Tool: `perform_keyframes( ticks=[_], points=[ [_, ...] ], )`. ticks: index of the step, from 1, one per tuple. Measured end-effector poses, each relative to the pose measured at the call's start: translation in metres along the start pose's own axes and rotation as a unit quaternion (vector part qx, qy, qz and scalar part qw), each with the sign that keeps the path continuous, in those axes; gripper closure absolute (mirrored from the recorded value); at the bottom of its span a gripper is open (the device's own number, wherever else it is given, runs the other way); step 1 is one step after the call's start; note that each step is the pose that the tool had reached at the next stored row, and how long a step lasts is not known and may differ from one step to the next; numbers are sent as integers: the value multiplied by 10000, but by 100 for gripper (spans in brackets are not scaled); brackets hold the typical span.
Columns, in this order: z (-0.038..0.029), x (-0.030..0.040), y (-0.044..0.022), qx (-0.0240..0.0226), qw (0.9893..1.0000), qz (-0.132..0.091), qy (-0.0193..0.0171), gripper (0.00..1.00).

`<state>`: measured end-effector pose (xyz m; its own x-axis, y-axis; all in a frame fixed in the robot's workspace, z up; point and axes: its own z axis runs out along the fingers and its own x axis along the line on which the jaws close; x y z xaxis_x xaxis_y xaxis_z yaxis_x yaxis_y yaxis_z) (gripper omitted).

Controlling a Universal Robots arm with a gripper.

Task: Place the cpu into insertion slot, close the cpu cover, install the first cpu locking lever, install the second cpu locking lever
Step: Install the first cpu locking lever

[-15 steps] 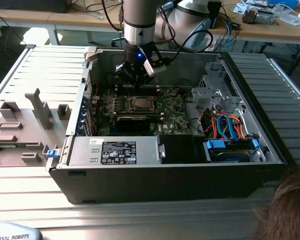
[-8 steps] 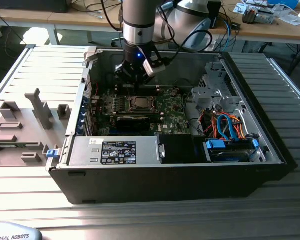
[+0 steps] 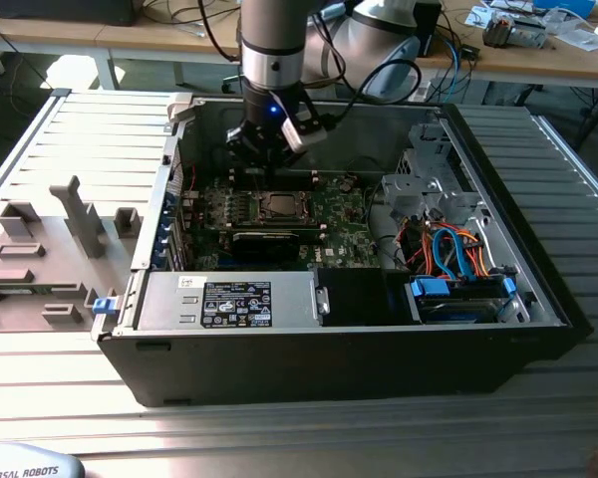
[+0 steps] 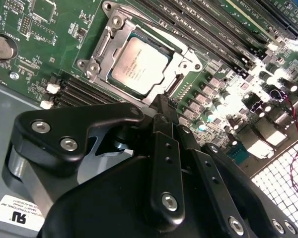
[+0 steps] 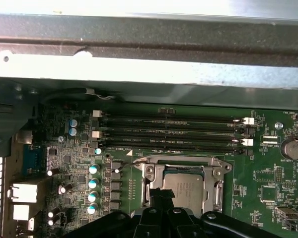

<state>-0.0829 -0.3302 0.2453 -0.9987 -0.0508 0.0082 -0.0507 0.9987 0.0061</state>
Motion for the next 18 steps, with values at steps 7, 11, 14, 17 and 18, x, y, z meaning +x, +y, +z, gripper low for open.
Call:
perform_keyframes(
  ticks=[7, 11, 14, 17, 18],
  points=[
    [-39, 16, 6, 0, 10000, 0, -3, 89],
    [-44, 18, 7, 0, 10000, 0, -3, 89],
    [-44, 22, 7, 0, 10000, 1, -3, 89],
    [-44, 34, 8, 0, 10000, 0, -3, 89],
    [-44, 39, 8, 0, 10000, 0, -3, 89]
  ],
)
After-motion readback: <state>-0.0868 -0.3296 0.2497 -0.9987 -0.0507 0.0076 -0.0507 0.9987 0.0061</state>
